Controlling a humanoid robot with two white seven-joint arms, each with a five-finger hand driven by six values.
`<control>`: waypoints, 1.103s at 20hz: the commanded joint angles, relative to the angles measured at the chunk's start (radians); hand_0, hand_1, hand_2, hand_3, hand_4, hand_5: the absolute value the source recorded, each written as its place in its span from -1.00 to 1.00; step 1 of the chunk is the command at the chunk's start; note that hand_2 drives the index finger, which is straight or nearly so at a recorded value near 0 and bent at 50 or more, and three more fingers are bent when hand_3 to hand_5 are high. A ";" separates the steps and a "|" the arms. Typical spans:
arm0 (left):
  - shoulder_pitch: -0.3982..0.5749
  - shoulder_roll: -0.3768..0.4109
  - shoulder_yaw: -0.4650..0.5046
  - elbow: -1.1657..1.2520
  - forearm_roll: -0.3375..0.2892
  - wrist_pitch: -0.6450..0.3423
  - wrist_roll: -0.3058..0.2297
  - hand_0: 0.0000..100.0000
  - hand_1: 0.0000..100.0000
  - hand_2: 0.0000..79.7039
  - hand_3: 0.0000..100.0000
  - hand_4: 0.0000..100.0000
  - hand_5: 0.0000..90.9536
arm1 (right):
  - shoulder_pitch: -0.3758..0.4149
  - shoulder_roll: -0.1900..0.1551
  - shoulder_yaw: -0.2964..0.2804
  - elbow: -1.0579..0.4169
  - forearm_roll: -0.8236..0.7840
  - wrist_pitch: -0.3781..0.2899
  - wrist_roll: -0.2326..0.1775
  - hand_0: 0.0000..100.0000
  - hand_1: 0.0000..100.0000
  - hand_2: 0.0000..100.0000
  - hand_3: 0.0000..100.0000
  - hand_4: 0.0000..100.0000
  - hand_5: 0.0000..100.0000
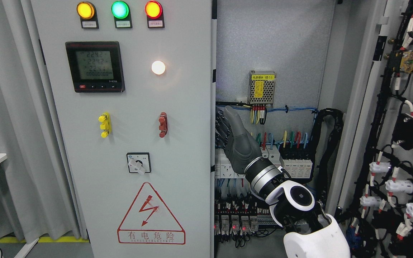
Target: Open door with both hands
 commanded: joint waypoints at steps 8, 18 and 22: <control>0.000 0.000 0.000 0.000 0.000 -0.007 0.005 -0.41 -1.00 -0.93 -0.94 -0.93 -1.00 | 0.008 -0.014 -0.041 0.011 -0.005 -0.003 0.028 -0.56 -1.00 -1.00 -1.00 -1.00 -1.00; 0.000 0.000 0.000 0.000 0.000 -0.008 0.005 -0.41 -1.00 -0.93 -0.94 -0.93 -1.00 | 0.006 -0.015 -0.039 0.025 -0.064 -0.002 0.065 -0.56 -1.00 -1.00 -1.00 -1.00 -1.00; 0.000 0.000 0.000 0.000 0.000 -0.008 0.006 -0.41 -1.00 -0.93 -0.94 -0.93 -1.00 | 0.008 -0.017 -0.041 0.025 -0.070 -0.003 0.070 -0.56 -1.00 -1.00 -1.00 -1.00 -1.00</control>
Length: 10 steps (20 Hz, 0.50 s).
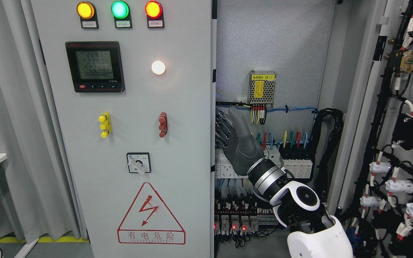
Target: Open door with both hands
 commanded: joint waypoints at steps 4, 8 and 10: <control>0.000 0.000 0.000 0.000 0.000 0.000 0.001 -0.41 -1.00 -0.93 -0.94 -0.93 -1.00 | 0.000 -0.018 -0.009 0.017 -0.013 -0.010 0.016 -0.56 -1.00 -1.00 -1.00 -1.00 -1.00; 0.000 0.000 0.000 0.000 0.000 0.000 0.001 -0.41 -1.00 -0.93 -0.94 -0.93 -1.00 | 0.008 -0.018 -0.026 0.016 -0.015 -0.010 0.036 -0.56 -1.00 -1.00 -1.00 -1.00 -1.00; 0.000 0.000 0.001 0.000 0.000 0.000 0.001 -0.41 -1.00 -0.93 -0.94 -0.93 -1.00 | 0.008 -0.018 -0.040 0.016 -0.015 -0.011 0.039 -0.56 -1.00 -1.00 -1.00 -1.00 -1.00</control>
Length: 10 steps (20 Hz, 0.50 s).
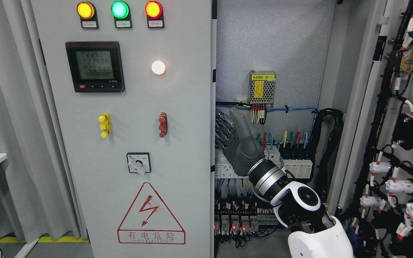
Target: Open door with both hands
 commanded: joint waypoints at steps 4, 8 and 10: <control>0.000 0.000 0.001 0.000 0.000 0.000 0.000 -0.41 -1.00 -0.93 -0.94 -0.93 -1.00 | 0.004 -0.020 -0.030 0.005 -0.003 -0.006 0.046 -0.56 -1.00 -1.00 -1.00 -1.00 -1.00; 0.000 0.000 0.001 0.000 0.002 0.000 0.002 -0.41 -1.00 -0.93 -0.94 -0.93 -1.00 | 0.004 -0.018 -0.035 0.006 -0.003 -0.006 0.062 -0.56 -1.00 -1.00 -1.00 -1.00 -1.00; 0.000 0.000 0.001 -0.001 0.000 0.000 0.002 -0.41 -1.00 -0.93 -0.94 -0.93 -1.00 | 0.004 -0.018 -0.037 0.006 -0.003 -0.006 0.080 -0.56 -1.00 -1.00 -1.00 -1.00 -1.00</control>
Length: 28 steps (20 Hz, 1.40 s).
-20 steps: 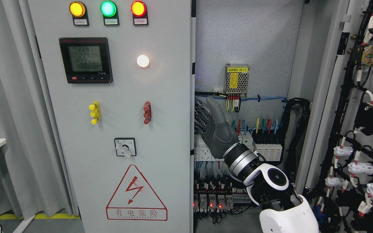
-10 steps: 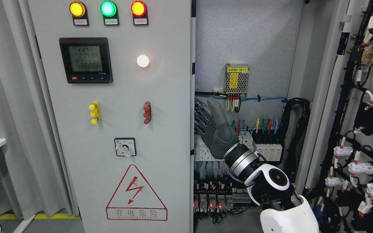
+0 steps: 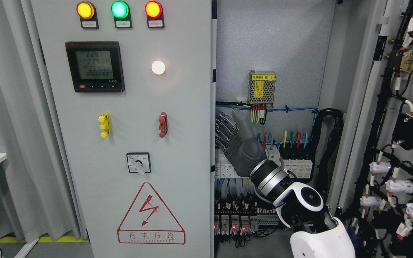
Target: Open door with both hands
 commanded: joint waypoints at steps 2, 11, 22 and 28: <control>-0.002 0.000 0.001 -0.001 0.000 0.000 -0.001 -0.41 -1.00 -0.93 -0.94 -0.93 -1.00 | 0.001 -0.020 -0.019 0.004 -0.001 -0.001 0.029 -0.56 -1.00 -1.00 -1.00 -1.00 -1.00; -0.009 0.000 0.001 0.000 0.000 0.000 -0.001 -0.41 -1.00 -0.93 -0.95 -0.93 -1.00 | 0.010 -0.038 -0.052 0.009 -0.048 0.005 0.082 -0.56 -1.00 -1.00 -1.00 -1.00 -1.00; -0.009 0.000 0.001 0.000 0.001 0.000 -0.003 -0.41 -1.00 -0.93 -0.94 -0.93 -1.00 | 0.011 -0.038 -0.043 0.009 -0.103 0.025 0.085 -0.56 -1.00 -1.00 -1.00 -1.00 -1.00; -0.009 0.000 0.001 0.000 0.000 0.000 -0.003 -0.41 -1.00 -0.93 -0.94 -0.93 -1.00 | 0.011 -0.037 -0.039 0.006 -0.103 0.026 0.086 -0.56 -1.00 -1.00 -1.00 -1.00 -1.00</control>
